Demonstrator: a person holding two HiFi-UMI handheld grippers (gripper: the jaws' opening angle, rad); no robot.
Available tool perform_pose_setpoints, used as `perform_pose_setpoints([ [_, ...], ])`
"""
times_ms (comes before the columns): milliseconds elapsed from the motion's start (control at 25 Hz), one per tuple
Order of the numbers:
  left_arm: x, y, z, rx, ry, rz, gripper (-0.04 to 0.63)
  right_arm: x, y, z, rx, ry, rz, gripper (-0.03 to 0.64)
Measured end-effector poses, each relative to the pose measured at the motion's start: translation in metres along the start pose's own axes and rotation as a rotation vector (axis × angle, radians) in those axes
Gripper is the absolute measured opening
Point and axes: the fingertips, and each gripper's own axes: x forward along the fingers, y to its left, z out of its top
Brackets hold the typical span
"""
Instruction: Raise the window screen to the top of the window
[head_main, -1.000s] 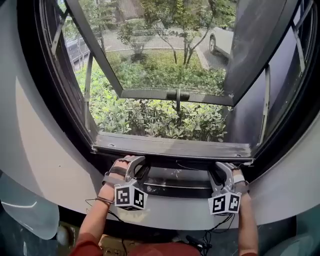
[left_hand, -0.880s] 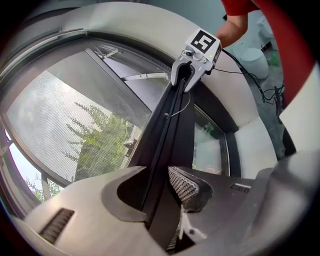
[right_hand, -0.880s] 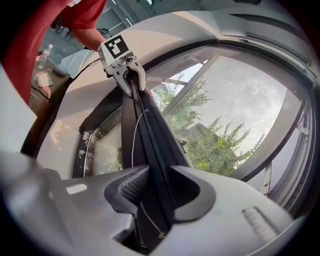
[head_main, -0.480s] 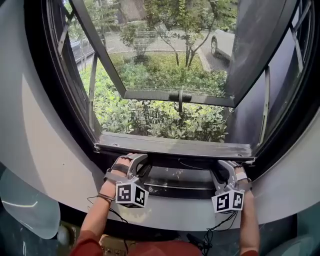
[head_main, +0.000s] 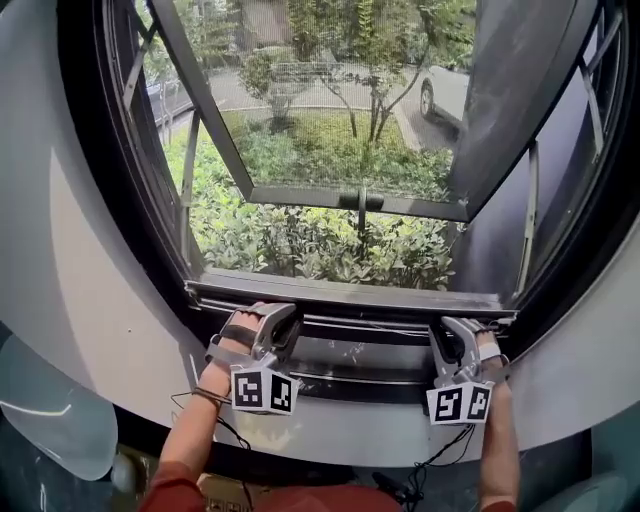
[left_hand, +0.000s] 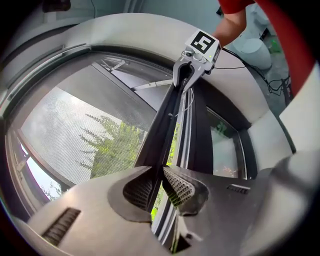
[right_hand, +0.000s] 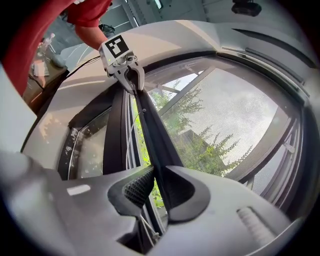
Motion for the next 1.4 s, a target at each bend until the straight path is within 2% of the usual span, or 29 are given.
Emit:
perform_pose_setpoints([
  [360,-0.001,0.02,0.009,0.033,-0.016,0.055,0.063,0.0,-0.021,0.008,-0.041,-0.013,-0.053,0.077],
  [1200,-0.01,0.097,0.039,0.112,-0.044,0.191,0.063,-0.002,-0.095,0.043,-0.139,-0.047,-0.166,0.075],
  [1400,-0.013,0.112,0.046,0.148,-0.036,0.219,0.058,-0.003,-0.109,0.05,-0.19,-0.033,-0.205,0.064],
])
